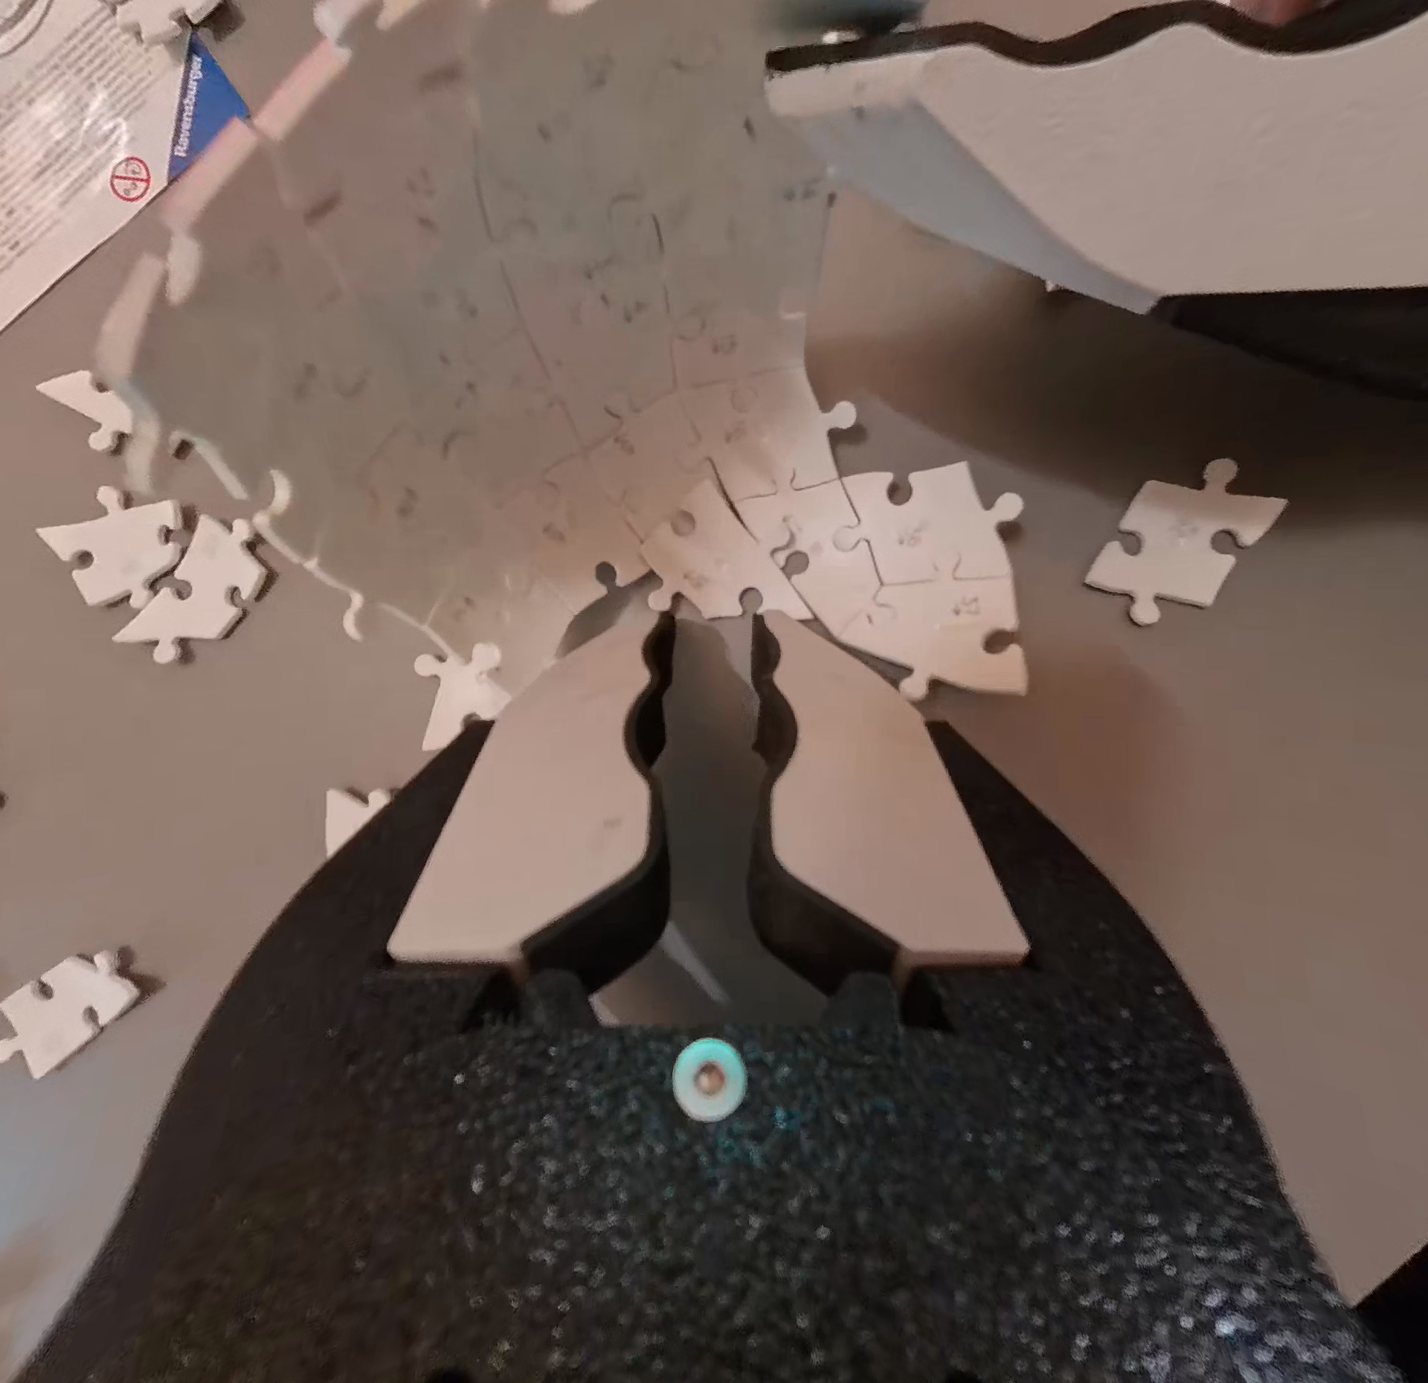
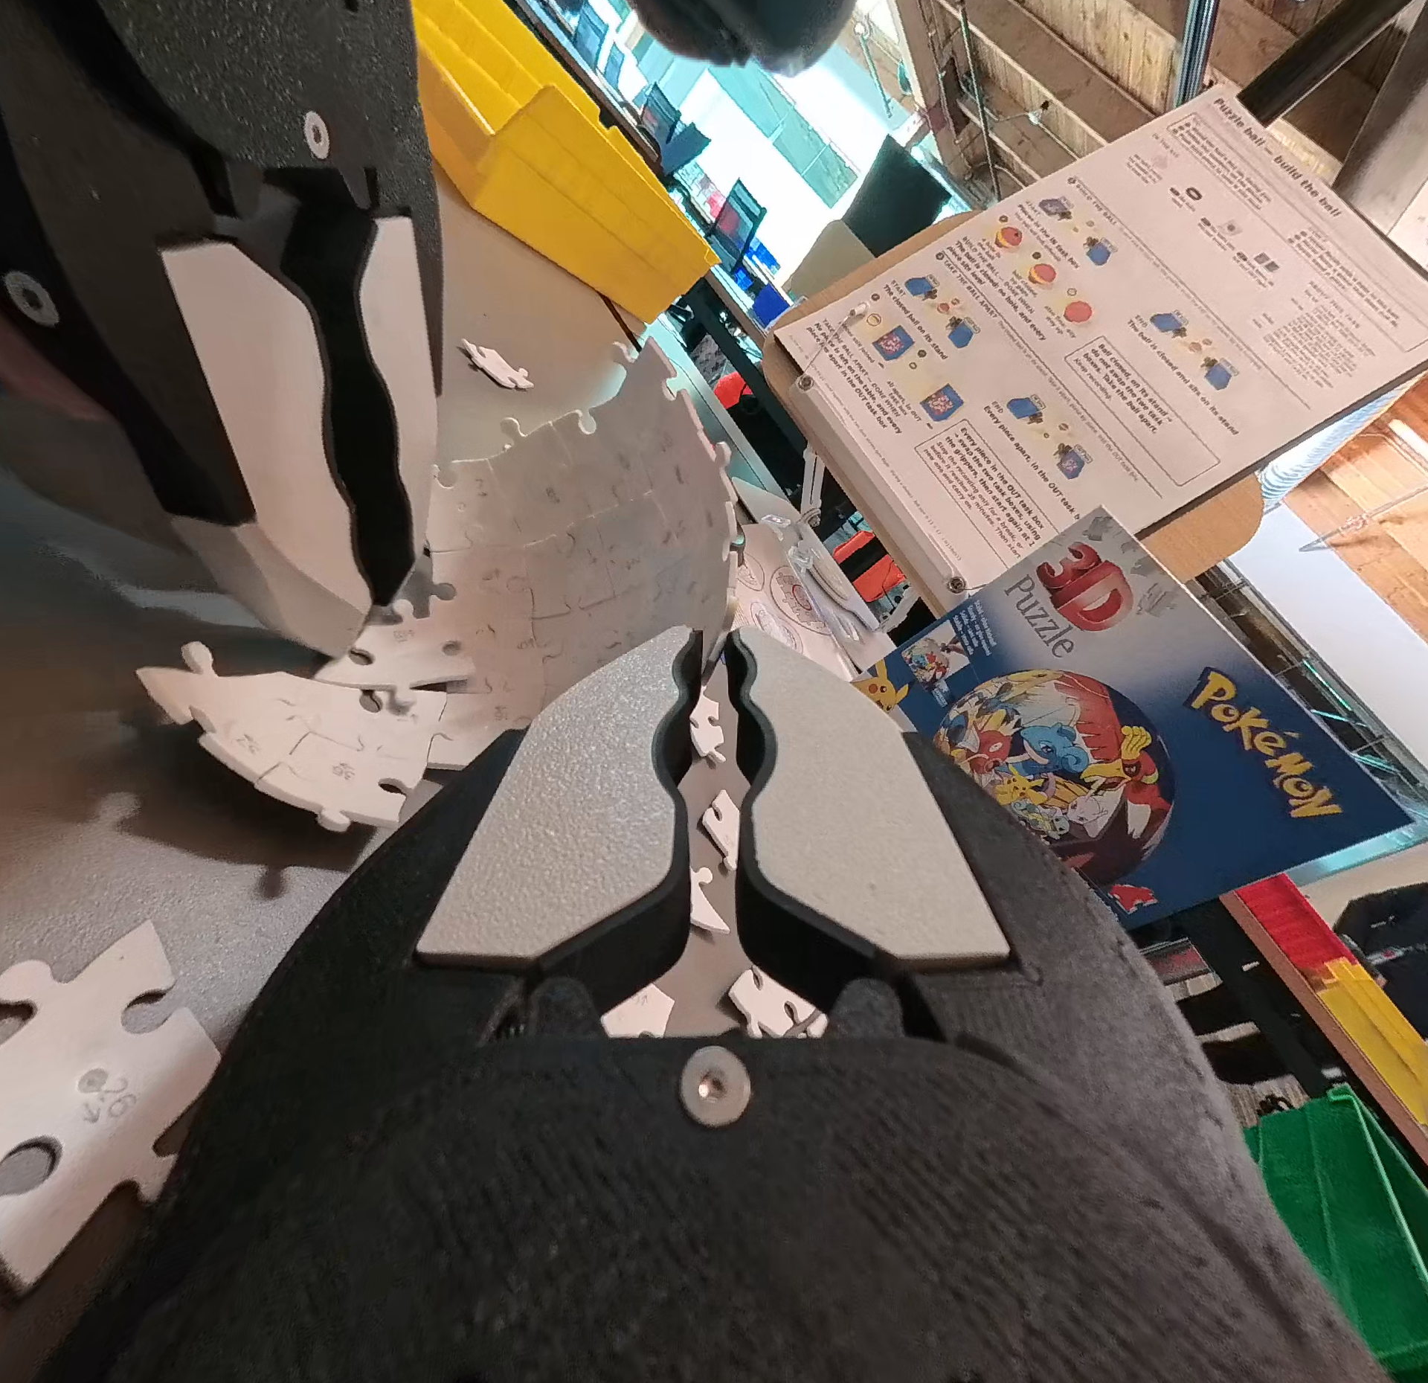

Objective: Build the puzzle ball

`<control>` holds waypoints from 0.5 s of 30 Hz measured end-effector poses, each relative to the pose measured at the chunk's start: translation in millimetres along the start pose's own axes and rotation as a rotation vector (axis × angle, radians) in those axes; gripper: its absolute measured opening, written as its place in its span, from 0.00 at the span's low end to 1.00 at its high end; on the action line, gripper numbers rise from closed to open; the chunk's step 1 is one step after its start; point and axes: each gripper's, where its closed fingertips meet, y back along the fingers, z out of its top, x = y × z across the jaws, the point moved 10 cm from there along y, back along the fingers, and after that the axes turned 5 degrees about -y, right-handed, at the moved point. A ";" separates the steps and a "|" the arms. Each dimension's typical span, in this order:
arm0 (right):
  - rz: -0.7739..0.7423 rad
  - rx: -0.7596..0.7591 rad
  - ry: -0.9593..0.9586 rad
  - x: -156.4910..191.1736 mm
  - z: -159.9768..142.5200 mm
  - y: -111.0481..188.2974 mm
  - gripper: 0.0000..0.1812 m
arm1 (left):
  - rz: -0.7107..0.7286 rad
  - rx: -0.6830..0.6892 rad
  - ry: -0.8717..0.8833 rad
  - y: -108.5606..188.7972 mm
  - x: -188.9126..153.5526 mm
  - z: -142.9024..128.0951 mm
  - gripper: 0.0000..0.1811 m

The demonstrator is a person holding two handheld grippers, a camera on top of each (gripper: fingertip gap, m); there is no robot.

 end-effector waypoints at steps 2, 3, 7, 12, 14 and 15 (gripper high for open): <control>0.001 -0.001 0.001 0.1 0.1 -0.1 0.03 | -0.006 0.000 -0.025 0.0 0.4 0.2 0.10; 0.001 -0.002 0.002 0.2 0.2 0.0 0.03 | -0.014 0.003 -0.038 0.9 0.5 0.0 0.10; 0.000 -0.003 0.010 0.4 0.6 0.0 0.03 | -0.018 -0.049 -0.072 9.5 1.4 6.3 0.10; -0.001 -0.008 0.012 0.9 1.7 -0.8 0.03 | 0.063 -0.057 -0.253 3.7 -1.9 17.7 0.05; -0.001 -0.005 0.013 0.8 1.3 -0.3 0.03 | 0.088 -0.029 -0.294 -0.8 -1.4 17.6 0.01; -0.001 -0.004 0.012 0.6 1.1 -0.1 0.03 | 0.087 -0.025 -0.301 -2.4 -1.6 17.1 0.00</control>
